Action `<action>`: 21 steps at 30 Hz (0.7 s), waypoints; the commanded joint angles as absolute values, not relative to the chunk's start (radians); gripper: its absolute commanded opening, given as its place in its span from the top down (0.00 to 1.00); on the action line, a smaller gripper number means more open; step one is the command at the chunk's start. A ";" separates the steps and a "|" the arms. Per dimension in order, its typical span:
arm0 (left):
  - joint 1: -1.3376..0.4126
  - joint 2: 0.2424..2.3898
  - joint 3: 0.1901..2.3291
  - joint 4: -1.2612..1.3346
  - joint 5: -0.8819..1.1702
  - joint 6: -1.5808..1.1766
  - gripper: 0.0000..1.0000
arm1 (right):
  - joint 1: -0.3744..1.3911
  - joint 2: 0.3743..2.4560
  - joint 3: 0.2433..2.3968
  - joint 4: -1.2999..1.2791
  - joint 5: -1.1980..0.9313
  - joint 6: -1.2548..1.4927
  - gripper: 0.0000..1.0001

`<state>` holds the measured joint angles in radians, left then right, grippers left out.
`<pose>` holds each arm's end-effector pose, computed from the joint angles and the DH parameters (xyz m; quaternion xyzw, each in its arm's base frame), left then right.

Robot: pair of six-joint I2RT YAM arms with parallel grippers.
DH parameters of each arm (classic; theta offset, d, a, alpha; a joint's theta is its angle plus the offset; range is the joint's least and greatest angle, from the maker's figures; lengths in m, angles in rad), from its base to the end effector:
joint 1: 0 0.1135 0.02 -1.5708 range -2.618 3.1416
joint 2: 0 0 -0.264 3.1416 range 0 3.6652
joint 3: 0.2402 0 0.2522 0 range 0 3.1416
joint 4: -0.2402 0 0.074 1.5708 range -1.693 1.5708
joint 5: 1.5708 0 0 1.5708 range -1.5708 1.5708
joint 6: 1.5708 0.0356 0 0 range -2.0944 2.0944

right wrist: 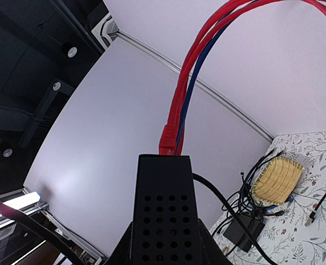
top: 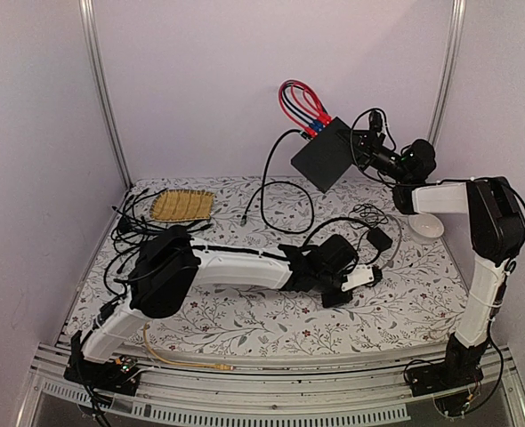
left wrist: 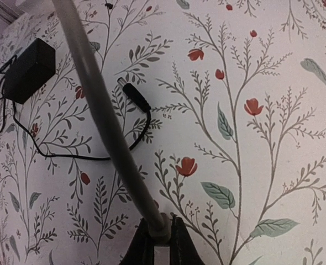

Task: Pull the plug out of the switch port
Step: Place the connector at the corner of the board.

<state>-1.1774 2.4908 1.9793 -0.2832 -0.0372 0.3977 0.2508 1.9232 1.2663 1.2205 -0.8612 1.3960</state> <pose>0.2120 -0.5073 0.1277 0.6509 0.6580 -0.1279 0.3565 0.4039 0.1314 0.3111 -0.0697 0.5667 0.7207 0.3933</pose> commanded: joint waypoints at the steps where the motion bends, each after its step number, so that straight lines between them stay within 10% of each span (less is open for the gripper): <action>1: -1.189 2.535 2.036 -0.313 -0.075 0.411 0.96 | 0.237 1.841 1.267 1.343 -0.834 1.401 0.99; 12: -1.181 2.558 2.065 -0.297 -0.140 0.335 0.53 | 0.229 1.809 1.229 1.329 -0.827 1.390 0.99; 21: -1.176 2.443 1.904 -0.172 -0.116 0.219 0.48 | 0.229 1.778 1.216 1.278 -0.818 1.354 0.99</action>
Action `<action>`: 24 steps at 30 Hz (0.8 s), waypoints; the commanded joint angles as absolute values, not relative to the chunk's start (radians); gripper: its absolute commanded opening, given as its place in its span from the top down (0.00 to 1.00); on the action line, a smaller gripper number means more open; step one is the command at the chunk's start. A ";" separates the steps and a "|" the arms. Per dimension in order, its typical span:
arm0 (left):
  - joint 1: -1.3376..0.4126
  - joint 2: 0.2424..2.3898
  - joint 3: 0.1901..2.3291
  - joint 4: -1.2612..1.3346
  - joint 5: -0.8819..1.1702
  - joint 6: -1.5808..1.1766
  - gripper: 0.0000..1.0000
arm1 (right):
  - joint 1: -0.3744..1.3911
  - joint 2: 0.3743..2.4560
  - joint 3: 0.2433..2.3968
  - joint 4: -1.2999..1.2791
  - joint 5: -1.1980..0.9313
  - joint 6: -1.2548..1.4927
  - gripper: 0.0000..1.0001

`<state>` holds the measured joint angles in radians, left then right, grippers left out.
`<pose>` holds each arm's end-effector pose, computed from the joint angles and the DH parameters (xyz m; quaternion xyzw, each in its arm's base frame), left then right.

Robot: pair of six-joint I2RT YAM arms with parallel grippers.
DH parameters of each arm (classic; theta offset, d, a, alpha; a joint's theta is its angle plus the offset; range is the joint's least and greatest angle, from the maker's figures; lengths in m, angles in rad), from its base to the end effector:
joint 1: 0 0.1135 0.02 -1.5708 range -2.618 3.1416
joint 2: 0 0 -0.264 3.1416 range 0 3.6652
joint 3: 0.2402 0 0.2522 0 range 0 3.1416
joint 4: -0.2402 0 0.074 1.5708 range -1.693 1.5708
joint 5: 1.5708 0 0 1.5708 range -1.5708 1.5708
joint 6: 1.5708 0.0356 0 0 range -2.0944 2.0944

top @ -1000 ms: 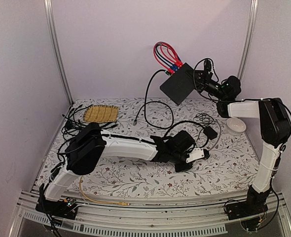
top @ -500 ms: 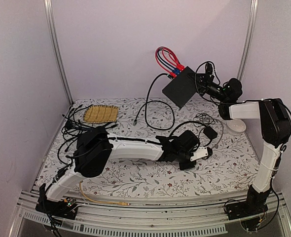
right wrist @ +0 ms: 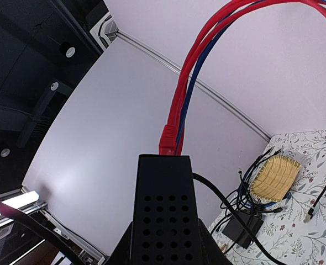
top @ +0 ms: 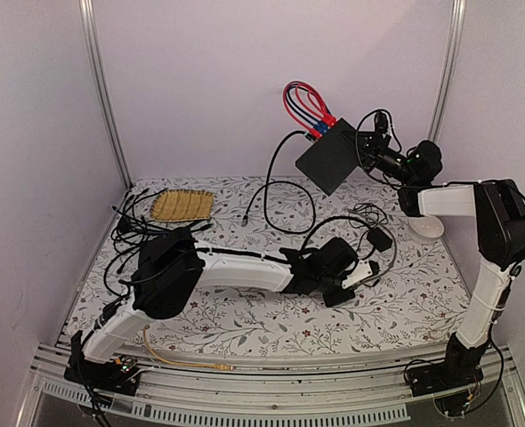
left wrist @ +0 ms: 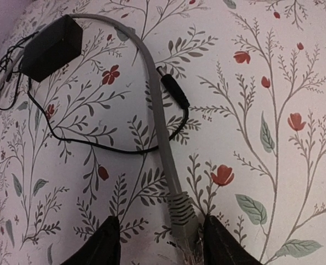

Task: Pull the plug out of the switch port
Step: Place the connector at the corner of the board, then pull the connector from the switch port.

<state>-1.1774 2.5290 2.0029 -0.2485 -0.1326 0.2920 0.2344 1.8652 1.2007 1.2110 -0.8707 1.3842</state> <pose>0.2175 -0.5118 0.1177 0.5975 0.6997 -0.1105 0.3757 0.3917 0.1215 0.3127 -0.0669 0.5728 0.7147 0.3958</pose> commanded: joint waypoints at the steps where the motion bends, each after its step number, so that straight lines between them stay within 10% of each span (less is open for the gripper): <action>1: -1.175 2.414 1.866 -0.147 -0.103 0.205 0.48 | 0.229 1.776 1.216 1.273 -0.818 1.349 0.99; 24: -1.138 1.824 1.204 0.226 0.127 -0.153 0.42 | 0.247 1.744 1.164 1.210 -0.816 1.287 0.99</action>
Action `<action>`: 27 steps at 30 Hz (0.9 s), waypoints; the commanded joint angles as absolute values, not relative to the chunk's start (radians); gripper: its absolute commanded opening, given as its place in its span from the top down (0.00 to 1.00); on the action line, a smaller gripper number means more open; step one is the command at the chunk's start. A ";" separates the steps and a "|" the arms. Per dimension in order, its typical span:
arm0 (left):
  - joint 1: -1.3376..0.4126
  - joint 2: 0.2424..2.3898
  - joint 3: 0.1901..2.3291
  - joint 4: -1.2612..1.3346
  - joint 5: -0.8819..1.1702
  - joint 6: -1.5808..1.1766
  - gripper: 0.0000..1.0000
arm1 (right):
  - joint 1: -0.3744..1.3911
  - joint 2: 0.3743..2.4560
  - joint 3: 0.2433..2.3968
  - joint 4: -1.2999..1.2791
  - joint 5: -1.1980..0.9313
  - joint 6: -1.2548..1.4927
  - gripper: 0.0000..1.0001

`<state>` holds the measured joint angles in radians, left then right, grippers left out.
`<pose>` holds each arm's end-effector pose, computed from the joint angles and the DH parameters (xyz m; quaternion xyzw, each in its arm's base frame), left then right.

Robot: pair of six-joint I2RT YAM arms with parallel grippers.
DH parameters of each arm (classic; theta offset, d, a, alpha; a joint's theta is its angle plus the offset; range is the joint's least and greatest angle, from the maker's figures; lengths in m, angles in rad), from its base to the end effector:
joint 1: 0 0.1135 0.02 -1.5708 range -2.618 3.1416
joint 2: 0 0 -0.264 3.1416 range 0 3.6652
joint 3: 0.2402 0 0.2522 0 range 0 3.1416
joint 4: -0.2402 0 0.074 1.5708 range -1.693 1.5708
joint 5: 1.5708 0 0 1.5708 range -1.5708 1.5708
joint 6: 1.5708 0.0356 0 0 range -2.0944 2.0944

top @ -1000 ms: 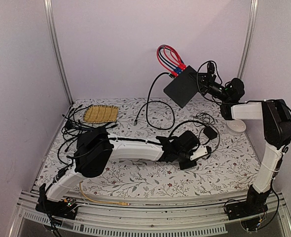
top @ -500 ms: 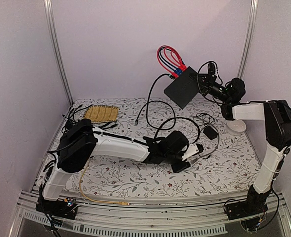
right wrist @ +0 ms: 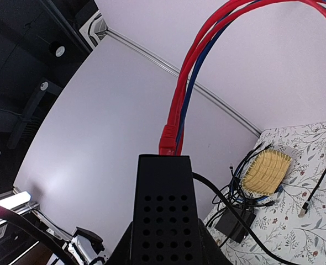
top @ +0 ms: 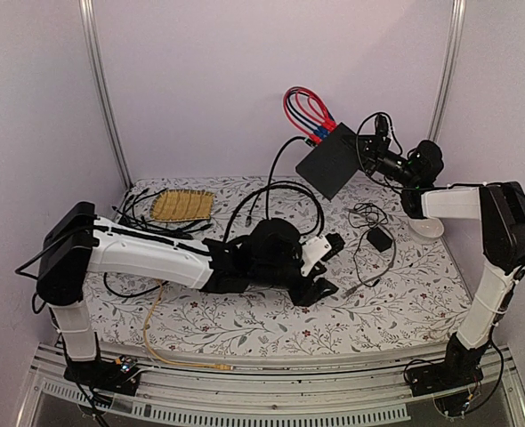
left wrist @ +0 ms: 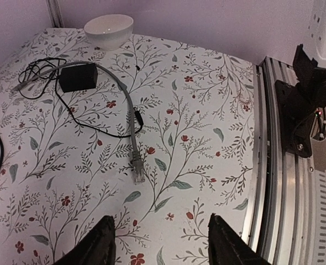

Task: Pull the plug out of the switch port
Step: Pull the connector from the switch port.

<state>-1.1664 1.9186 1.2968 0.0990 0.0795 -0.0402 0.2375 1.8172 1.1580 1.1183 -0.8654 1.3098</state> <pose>0.1701 -0.4046 0.2131 0.4786 0.7209 -0.3120 0.3922 0.3842 0.1209 0.3099 -0.0615 0.5938 0.6971 0.3971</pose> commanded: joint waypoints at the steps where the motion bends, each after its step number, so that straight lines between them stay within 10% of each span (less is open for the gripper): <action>1: -1.125 1.796 1.168 0.262 0.139 -0.181 0.42 | 0.248 1.743 1.162 1.210 -0.816 1.285 0.99; 22: -0.696 1.781 0.793 1.472 0.541 -1.165 0.36 | 0.293 1.747 1.119 1.255 -0.815 1.301 0.99; 25: -0.680 1.840 0.816 1.583 0.540 -1.257 0.28 | 0.298 1.752 1.113 1.273 -0.815 1.312 0.99; 27: -0.677 1.864 0.828 1.630 0.531 -1.292 0.02 | 0.302 1.752 1.111 1.278 -0.815 1.316 0.98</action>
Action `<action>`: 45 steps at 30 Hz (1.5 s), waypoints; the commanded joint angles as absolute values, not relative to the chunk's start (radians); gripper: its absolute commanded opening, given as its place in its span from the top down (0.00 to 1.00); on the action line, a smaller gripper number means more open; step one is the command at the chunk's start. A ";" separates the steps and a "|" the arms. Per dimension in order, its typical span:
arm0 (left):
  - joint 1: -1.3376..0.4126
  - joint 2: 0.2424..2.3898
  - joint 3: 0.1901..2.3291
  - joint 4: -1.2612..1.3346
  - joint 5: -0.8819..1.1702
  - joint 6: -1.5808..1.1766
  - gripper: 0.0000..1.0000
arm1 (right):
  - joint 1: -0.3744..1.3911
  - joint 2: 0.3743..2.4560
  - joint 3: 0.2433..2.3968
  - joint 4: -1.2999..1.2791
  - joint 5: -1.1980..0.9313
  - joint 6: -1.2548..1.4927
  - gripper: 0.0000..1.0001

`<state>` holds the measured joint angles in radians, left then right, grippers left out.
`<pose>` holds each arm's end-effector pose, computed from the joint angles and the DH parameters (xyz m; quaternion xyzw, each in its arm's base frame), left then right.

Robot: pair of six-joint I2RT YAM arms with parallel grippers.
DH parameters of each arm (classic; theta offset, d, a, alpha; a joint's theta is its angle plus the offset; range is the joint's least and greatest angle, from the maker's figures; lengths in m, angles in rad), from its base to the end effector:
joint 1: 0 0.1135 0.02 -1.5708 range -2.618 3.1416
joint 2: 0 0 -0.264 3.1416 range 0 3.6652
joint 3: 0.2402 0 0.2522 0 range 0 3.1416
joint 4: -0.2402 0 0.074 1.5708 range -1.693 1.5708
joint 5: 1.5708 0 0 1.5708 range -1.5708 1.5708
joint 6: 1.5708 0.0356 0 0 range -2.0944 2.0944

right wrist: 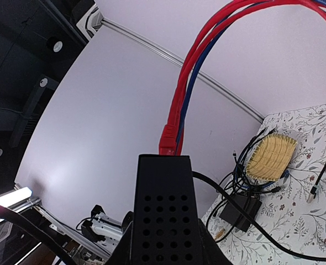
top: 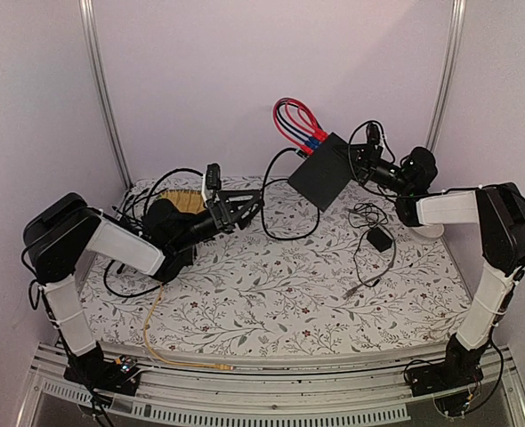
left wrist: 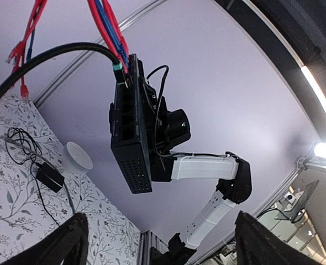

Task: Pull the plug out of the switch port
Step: Pull the connector from the switch port.

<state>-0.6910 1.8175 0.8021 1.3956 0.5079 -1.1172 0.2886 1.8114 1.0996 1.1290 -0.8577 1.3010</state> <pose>0.2681 -0.2442 0.2320 0.0885 0.5745 -0.7169 0.3849 0.3725 0.1387 0.2947 -0.0644 0.6028 0.7029 0.3721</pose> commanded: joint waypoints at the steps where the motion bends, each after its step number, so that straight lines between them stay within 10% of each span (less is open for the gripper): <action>1: -0.675 1.870 0.833 1.634 0.528 -1.301 0.02 | 0.304 1.751 1.108 1.279 -0.814 1.316 0.99; 22: -0.901 1.478 0.768 0.989 -0.342 -0.257 0.02 | 0.310 1.748 1.098 1.271 -0.798 1.285 0.99; 29: -0.873 1.494 0.732 1.097 -0.181 -0.327 0.17 | 0.310 1.745 1.092 1.265 -0.789 1.273 0.99; 34: -0.795 1.506 0.778 1.020 0.072 -0.533 0.02 | 0.317 1.745 1.086 1.265 -0.794 1.273 0.99; 45: -0.731 1.645 0.862 1.143 0.446 -0.909 0.14 | 0.340 1.731 1.046 1.306 -0.805 1.282 0.98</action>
